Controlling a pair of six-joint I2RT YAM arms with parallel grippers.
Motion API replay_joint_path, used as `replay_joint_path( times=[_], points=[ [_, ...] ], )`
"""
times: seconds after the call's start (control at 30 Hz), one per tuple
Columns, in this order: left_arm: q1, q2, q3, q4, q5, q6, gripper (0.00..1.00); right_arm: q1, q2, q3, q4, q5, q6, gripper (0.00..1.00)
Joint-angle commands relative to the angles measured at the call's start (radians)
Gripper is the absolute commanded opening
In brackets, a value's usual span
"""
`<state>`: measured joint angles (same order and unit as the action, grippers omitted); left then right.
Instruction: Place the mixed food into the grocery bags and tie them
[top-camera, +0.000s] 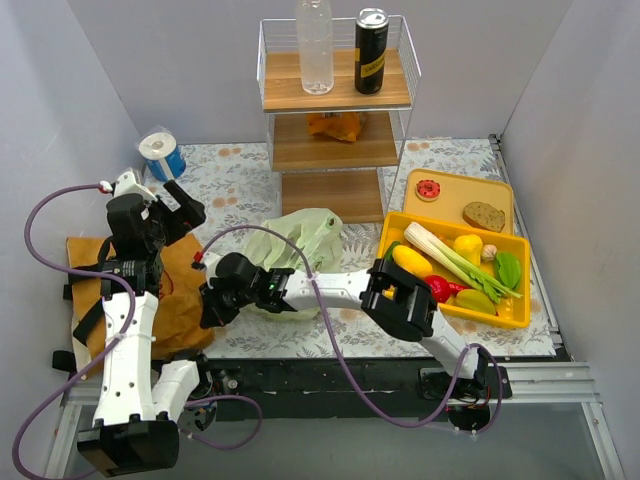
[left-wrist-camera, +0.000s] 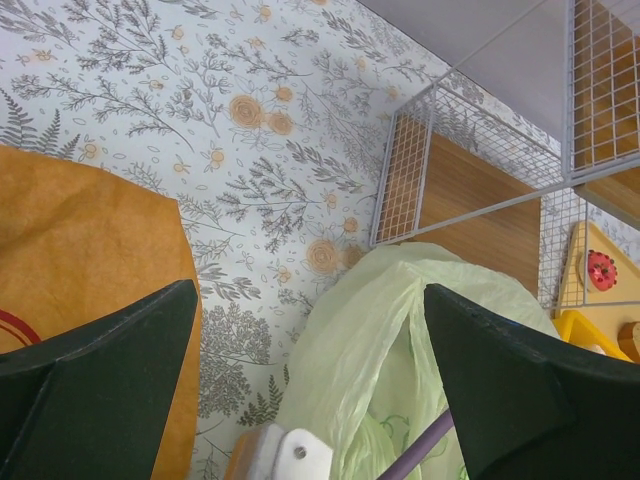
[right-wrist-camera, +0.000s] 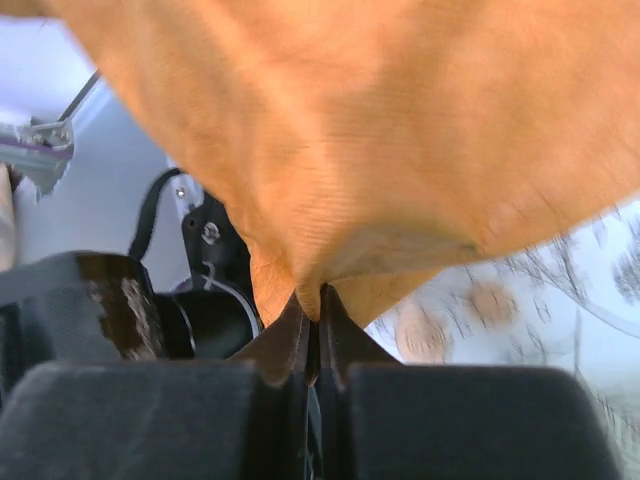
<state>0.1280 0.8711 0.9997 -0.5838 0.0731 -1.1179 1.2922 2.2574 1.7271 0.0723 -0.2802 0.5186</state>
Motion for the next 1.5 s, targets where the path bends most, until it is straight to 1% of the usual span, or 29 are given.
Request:
replay_joint_path(
  times=[0.0, 0.03, 0.1, 0.13, 0.2, 0.23, 0.37, 0.4, 0.47, 0.5, 0.6, 0.67, 0.7, 0.73, 0.8, 0.83, 0.9, 0.93, 1.0, 1.03, 1.07, 1.13, 1.17, 1.27, 1.3, 1.37, 1.4, 1.43, 1.47],
  points=[
    [0.001, -0.020, 0.040, -0.014, 0.065, 0.050, 0.98, -0.045, -0.140, -0.124, 0.112, 0.058, 0.061, 0.01],
    [0.001, -0.020, 0.060, -0.017, 0.073, 0.065, 0.98, -0.056, -0.221, -0.189, 0.116, 0.064, 0.063, 0.01],
    [0.001, -0.015, 0.094, -0.024, 0.106, 0.087, 0.98, -0.085, -0.309, -0.239, 0.107, 0.093, 0.052, 0.01],
    [0.001, -0.009, 0.135, -0.031, 0.114, 0.096, 0.98, -0.094, -0.397, -0.259, 0.077, 0.107, 0.043, 0.01],
    [0.001, -0.004, 0.169, -0.040, 0.140, 0.098, 0.98, -0.123, -0.481, -0.316, 0.031, 0.171, 0.015, 0.01],
    [-0.001, -0.003, 0.184, -0.044, 0.164, 0.098, 0.98, -0.137, -0.552, -0.334, -0.003, 0.185, 0.011, 0.01],
    [-0.002, 0.000, 0.231, -0.056, 0.186, 0.089, 0.98, -0.241, -0.668, -0.469, -0.071, 0.190, 0.000, 0.01],
    [-0.001, -0.001, 0.231, -0.059, 0.182, 0.089, 0.98, -0.290, -0.686, -0.551, -0.071, 0.181, 0.003, 0.01],
    [-0.001, -0.009, 0.221, -0.060, 0.160, 0.086, 0.98, -0.333, -0.737, -0.628, -0.048, 0.147, 0.008, 0.01],
    [-0.001, -0.012, 0.205, -0.062, 0.153, 0.086, 0.98, -0.359, -0.751, -0.696, -0.040, 0.142, 0.009, 0.01],
    [0.001, -0.024, 0.148, -0.073, 0.148, 0.064, 0.98, -0.378, -0.783, -0.736, -0.057, 0.147, -0.029, 0.01],
    [-0.001, -0.035, 0.117, -0.079, 0.148, 0.052, 0.98, -0.378, -0.789, -0.713, -0.098, 0.145, -0.072, 0.02],
    [-0.002, -0.046, 0.102, -0.083, 0.143, 0.044, 0.98, -0.378, -0.789, -0.703, -0.135, 0.141, -0.081, 0.07],
    [-0.001, -0.047, 0.079, -0.096, 0.139, 0.040, 0.98, -0.378, -0.797, -0.683, -0.149, 0.144, -0.098, 0.15],
    [-0.001, -0.056, 0.056, -0.120, 0.163, 0.026, 0.98, -0.378, -0.809, -0.675, -0.155, 0.145, -0.101, 0.22],
    [0.001, -0.063, 0.028, -0.151, 0.175, 0.021, 0.98, -0.378, -0.821, -0.673, -0.151, 0.147, -0.101, 0.32],
    [-0.001, -0.086, 0.004, -0.197, 0.188, 0.007, 0.98, -0.378, -0.826, -0.666, -0.146, 0.150, -0.106, 0.34],
    [-0.001, -0.118, -0.006, -0.214, 0.174, -0.005, 0.98, -0.378, -0.825, -0.661, -0.154, 0.151, -0.107, 0.39],
    [-0.001, -0.144, -0.001, -0.284, 0.098, -0.019, 0.98, -0.376, -0.822, -0.647, -0.161, 0.154, -0.117, 0.46],
    [-0.001, -0.152, -0.003, -0.297, -0.015, -0.032, 0.98, -0.376, -0.817, -0.641, -0.164, 0.157, -0.121, 0.57],
    [-0.001, -0.158, -0.021, -0.306, -0.060, -0.043, 0.98, -0.378, -0.817, -0.637, -0.172, 0.157, -0.127, 0.61],
    [-0.002, -0.181, -0.045, -0.301, -0.183, -0.062, 0.98, -0.370, -0.817, -0.607, -0.183, 0.147, -0.156, 0.66],
    [-0.002, -0.176, -0.041, -0.318, -0.211, -0.081, 0.98, -0.364, -0.823, -0.594, -0.207, 0.156, -0.170, 0.67],
    [-0.001, -0.181, -0.015, -0.315, -0.292, -0.091, 0.98, -0.269, -0.846, -0.516, -0.255, 0.312, -0.239, 0.73],
    [-0.001, -0.176, 0.008, -0.312, -0.297, -0.091, 0.98, -0.214, -0.848, -0.497, -0.261, 0.388, -0.252, 0.74],
    [-0.002, -0.164, 0.031, -0.303, -0.289, -0.085, 0.98, -0.154, -0.845, -0.437, -0.273, 0.472, -0.284, 0.75],
    [-0.001, -0.146, 0.042, -0.294, -0.285, -0.074, 0.98, -0.084, -0.840, -0.420, -0.272, 0.574, -0.298, 0.76],
    [-0.001, -0.138, 0.046, -0.266, -0.286, -0.066, 0.98, -0.052, -0.822, -0.388, -0.263, 0.613, -0.334, 0.79],
    [-0.001, -0.129, 0.040, -0.245, -0.298, -0.060, 0.98, -0.022, -0.808, -0.370, -0.258, 0.636, -0.344, 0.79]
  ],
)
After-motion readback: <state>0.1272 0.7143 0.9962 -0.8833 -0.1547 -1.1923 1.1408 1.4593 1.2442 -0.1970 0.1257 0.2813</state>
